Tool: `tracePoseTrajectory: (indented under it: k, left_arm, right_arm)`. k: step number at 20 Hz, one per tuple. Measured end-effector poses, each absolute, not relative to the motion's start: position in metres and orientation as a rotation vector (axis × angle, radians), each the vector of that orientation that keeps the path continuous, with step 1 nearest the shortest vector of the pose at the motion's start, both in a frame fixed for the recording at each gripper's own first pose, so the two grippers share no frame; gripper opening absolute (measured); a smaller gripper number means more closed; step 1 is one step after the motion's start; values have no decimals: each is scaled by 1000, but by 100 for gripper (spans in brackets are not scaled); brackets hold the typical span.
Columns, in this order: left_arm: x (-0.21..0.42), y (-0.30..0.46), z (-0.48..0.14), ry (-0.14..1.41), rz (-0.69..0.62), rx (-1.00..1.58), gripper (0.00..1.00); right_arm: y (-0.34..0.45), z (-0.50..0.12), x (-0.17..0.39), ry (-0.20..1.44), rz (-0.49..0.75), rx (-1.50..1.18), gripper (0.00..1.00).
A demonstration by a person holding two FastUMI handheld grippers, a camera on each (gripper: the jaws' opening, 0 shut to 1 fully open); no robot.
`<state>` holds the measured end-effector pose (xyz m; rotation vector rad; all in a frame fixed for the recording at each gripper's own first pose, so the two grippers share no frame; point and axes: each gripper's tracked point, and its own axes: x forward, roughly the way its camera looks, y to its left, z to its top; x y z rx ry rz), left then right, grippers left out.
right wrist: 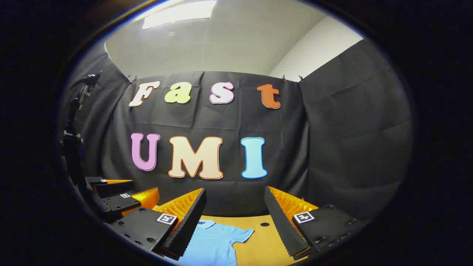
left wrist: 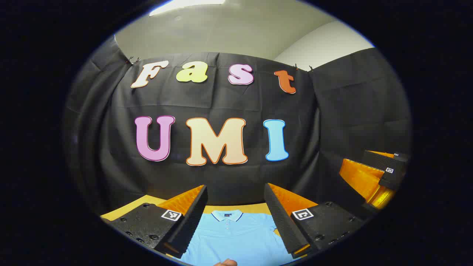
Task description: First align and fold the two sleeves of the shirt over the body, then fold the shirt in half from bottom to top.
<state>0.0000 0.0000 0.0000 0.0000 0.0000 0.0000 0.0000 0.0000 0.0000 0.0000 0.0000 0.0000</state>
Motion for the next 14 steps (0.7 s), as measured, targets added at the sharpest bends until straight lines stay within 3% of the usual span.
tracePoseTrajectory:
  k: [14]
  left_arm:
    - [9,33,-10,7,56,7,92]
  right_arm:
    - [24,-24,19,44,25,22,98]
